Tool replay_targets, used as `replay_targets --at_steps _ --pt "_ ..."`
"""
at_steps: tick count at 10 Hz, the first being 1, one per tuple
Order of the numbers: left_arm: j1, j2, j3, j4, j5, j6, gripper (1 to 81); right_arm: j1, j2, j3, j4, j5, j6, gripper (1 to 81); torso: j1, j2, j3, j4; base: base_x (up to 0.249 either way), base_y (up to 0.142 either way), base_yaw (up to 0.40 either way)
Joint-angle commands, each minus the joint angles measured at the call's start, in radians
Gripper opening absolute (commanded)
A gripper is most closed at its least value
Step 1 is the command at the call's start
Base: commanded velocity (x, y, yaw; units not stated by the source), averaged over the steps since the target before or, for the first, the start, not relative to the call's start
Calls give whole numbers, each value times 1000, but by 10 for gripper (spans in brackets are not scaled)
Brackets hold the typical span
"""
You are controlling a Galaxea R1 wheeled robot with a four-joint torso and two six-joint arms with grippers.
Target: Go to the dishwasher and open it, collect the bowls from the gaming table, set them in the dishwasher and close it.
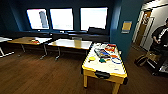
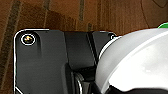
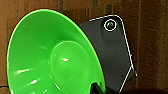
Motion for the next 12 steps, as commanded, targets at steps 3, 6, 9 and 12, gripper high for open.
replay_targets --at_steps 3,6,9,12 --pt "-49 -3 21 13 7 13 10 61 -10 -5 -1 -67 -4 10 0 0 0 0 -121 0 0" --pt "-49 -3 21 12 7 13 10 59 4 -29 -15 -67 -6 10 -2 -1 0 0 0 0 0" --pt "-44 -1 21 13 10 13 10 45 37 -72 -35 -67 -6 10 -2 -2 0 0 0 0 0" --pt "-44 -1 20 13 10 13 10 45 44 -83 -35 -66 -6 10 -2 -2 0 0 0 0 0"
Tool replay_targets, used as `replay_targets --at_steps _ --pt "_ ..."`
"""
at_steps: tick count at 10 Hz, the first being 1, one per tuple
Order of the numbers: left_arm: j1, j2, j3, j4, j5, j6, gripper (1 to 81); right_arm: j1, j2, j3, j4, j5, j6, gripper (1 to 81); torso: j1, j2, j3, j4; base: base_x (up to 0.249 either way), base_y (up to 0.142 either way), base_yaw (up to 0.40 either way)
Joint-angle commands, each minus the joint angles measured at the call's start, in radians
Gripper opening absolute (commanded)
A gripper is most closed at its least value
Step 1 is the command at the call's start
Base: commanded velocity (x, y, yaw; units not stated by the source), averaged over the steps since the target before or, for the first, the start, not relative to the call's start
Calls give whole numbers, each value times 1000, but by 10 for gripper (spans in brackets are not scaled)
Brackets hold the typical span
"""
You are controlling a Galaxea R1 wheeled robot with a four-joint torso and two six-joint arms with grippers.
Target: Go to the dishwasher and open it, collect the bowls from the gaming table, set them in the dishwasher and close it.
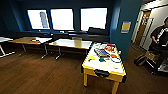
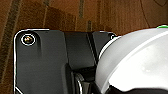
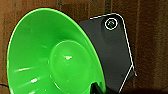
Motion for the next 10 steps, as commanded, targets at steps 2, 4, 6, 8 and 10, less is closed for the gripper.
replay_targets --at_steps 2,4,6,8,10 --pt "-45 4 -6 12 6 13 10 57 -15 -4 -7 -74 -6 10 0 0 0 0 0 0 0" --pt "-45 7 -13 12 6 13 10 57 -18 -6 -7 -72 -6 10 0 0 0 0 0 0 -176" --pt "-45 10 -13 12 8 13 10 56 -18 -6 -7 -73 -6 10 0 0 0 0 0 0 -342" --pt "-46 10 -13 12 9 13 10 56 -16 -4 -7 -73 -6 10 0 0 0 0 0 0 -369" --pt "-45 10 -13 12 15 13 10 54 -15 -4 -7 -72 -6 10 0 0 0 0 0 0 -370"
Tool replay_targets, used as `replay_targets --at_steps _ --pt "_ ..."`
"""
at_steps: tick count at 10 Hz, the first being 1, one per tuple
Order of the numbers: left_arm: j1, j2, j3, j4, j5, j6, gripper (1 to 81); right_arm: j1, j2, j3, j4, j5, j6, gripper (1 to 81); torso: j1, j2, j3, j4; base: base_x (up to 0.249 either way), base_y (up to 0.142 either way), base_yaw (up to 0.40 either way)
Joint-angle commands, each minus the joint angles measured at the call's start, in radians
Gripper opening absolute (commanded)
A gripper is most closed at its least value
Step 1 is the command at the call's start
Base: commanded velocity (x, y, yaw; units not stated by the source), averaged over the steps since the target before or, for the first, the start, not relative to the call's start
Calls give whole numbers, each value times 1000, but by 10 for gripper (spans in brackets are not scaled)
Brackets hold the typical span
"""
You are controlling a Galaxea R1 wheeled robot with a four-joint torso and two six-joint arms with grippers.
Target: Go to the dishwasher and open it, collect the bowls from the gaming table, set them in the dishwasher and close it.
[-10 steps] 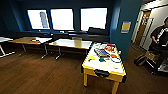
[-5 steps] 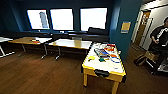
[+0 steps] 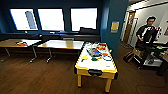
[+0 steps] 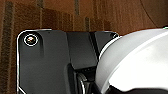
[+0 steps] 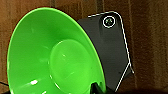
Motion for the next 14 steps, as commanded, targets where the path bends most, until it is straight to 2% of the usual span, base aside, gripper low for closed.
replay_targets --at_steps 1,14 --pt "-47 -7 21 11 16 8 10 66 -12 0 -2 -73 -5 10 0 0 0 0 0 0 -370" --pt "-35 37 -82 -3 7 5 10 53 -2 -10 -26 -72 -5 10 0 0 0 0 0 0 -370"
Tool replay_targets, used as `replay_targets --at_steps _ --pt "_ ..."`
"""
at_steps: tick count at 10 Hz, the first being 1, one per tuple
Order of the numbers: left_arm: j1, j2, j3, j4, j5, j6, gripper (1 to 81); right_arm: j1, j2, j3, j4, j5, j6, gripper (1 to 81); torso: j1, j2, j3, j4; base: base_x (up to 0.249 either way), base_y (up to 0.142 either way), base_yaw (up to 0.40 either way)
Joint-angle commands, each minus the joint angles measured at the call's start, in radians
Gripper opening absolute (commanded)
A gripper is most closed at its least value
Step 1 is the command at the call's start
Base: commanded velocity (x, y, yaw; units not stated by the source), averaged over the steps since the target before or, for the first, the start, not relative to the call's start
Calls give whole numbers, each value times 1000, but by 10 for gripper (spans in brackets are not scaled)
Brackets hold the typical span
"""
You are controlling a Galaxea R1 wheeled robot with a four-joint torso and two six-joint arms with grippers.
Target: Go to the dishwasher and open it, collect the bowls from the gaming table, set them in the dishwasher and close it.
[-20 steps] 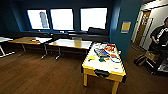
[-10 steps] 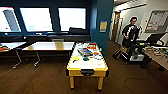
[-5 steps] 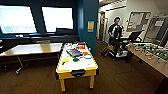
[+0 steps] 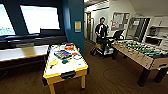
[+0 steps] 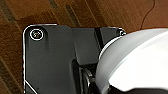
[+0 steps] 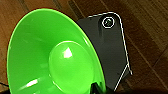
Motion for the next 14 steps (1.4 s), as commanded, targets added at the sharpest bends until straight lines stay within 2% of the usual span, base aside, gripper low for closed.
replay_targets --at_steps 1,14 --pt "-50 -7 12 -3 7 6 10 55 -6 -4 -6 -77 -5 10 0 0 0 0 0 0 -370" --pt "-44 -9 10 -1 8 8 10 57 -4 -10 -6 -66 -5 10 0 0 0 0 0 0 -370"
